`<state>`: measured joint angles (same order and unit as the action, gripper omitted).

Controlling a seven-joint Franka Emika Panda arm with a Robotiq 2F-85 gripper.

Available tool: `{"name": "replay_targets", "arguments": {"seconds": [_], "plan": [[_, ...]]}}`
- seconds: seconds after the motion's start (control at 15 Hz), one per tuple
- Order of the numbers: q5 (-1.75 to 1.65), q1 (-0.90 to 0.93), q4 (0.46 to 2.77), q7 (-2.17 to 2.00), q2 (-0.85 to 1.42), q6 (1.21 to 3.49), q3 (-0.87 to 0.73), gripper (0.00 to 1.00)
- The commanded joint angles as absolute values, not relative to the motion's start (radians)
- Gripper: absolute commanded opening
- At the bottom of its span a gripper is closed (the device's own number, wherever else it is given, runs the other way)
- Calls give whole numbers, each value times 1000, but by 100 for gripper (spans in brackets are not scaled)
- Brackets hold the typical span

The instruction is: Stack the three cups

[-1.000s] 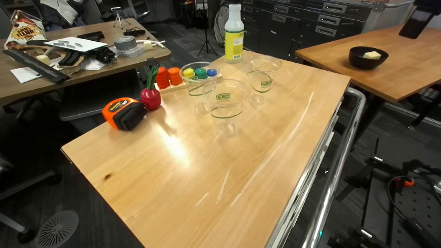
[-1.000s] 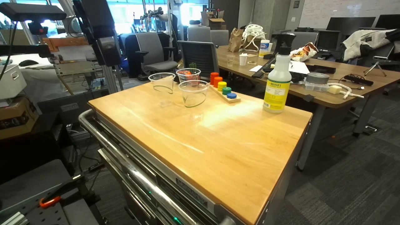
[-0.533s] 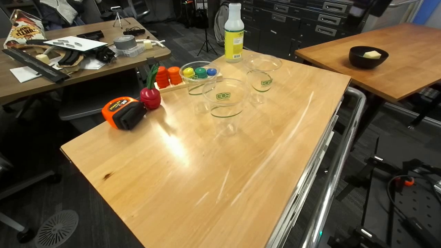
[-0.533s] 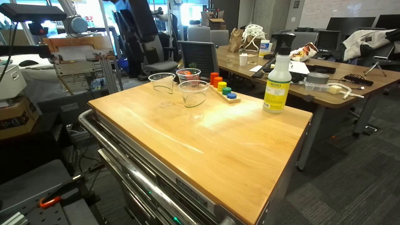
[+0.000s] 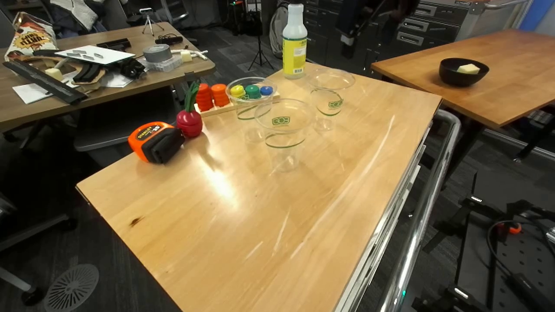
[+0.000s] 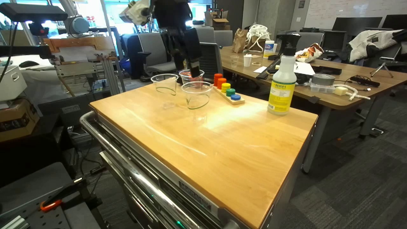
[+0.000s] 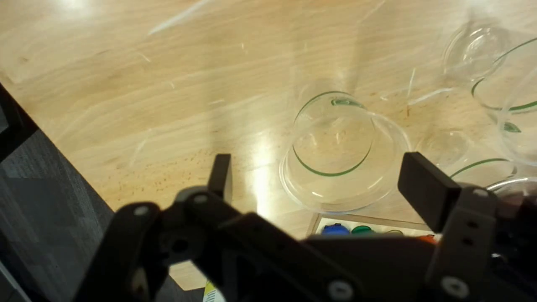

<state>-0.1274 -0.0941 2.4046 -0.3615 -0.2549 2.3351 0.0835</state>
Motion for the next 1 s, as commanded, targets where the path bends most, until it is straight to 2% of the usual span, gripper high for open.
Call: {"name": "replay_targets", "arguments": {"seconds": [0.0, 0.27, 0.67, 0.8, 0.93], "plan": [[-212, -105, 2252, -448, -86, 2343, 81, 100], [-282, -85, 2171, -492, 5, 2304, 39, 100], [-138, -71, 2139, -390, 90, 2279, -5, 100], [-92, -68, 2134, -365, 105, 2271, -8, 72], [-59, -65, 2129, -352, 113, 2270, -8, 56]]}}
